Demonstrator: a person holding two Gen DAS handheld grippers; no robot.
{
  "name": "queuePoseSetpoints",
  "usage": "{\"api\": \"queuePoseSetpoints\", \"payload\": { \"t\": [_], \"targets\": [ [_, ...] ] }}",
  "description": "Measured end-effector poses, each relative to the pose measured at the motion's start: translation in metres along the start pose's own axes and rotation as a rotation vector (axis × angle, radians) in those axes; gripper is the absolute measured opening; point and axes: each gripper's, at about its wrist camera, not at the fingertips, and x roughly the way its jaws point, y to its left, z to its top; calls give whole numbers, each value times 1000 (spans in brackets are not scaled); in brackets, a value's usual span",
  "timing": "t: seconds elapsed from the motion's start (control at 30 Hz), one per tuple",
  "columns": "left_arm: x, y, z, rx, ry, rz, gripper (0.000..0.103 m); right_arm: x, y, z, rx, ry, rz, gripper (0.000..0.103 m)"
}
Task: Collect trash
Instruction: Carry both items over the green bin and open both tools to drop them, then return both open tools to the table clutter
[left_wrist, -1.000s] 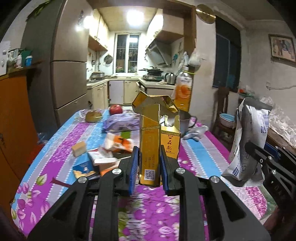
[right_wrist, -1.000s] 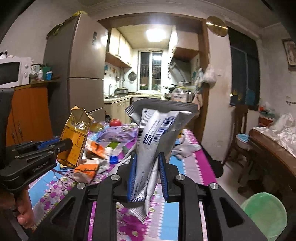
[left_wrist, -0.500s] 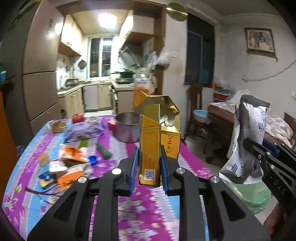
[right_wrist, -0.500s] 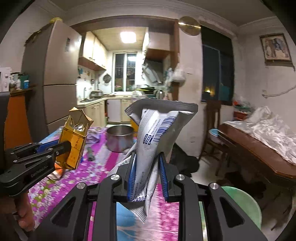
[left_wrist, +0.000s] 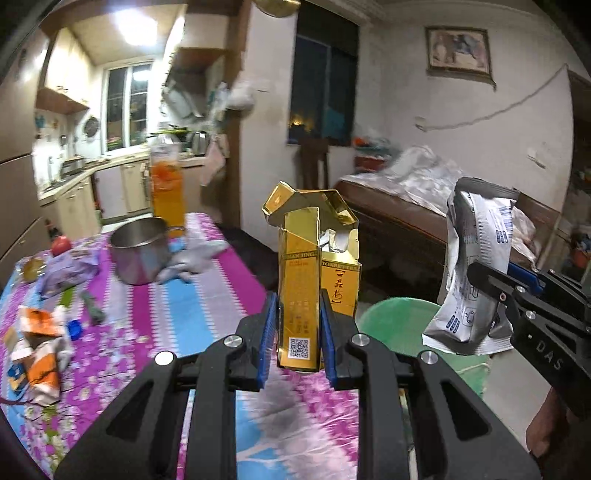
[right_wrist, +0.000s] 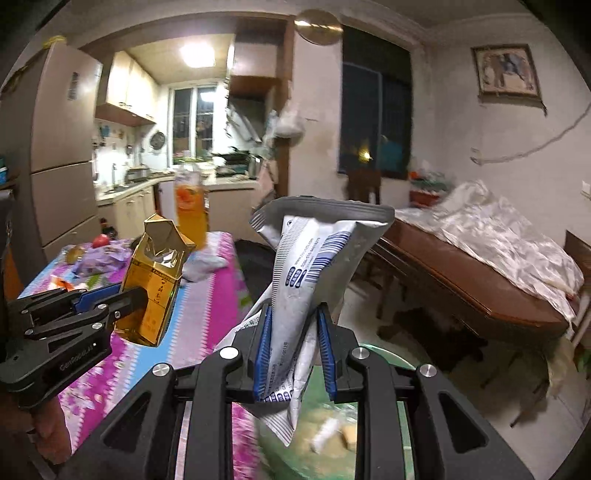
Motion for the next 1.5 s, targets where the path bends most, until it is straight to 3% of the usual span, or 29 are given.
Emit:
{"api": "queuePoseSetpoints", "payload": {
  "t": [0.13,0.33,0.47,0.77,1.27,1.3,1.4,1.5],
  "targets": [
    [24,-27,-2,24,54,-71,21,18,-44,-6,35,62,-23,25],
    [66,-59,-8,43,153,-156,21,59,-87,-28,53,227,-30,25],
    [99,-73,-14,53,231,-179,21,89,-115,-45,79,323,-26,25],
    [145,-85,-37,68,369,-180,21,134,-132,-80,103,451,-7,25],
    [156,-98,-44,90,400,-168,21,131,-120,-96,129,459,9,27],
    [156,-98,-44,92,402,-167,23,130,-121,-95,135,454,12,35],
    [158,-96,-43,84,399,-157,41,126,-124,-92,147,430,5,39],
    [159,-92,-42,75,401,-152,41,121,-125,-91,151,415,4,39]
  ]
}}
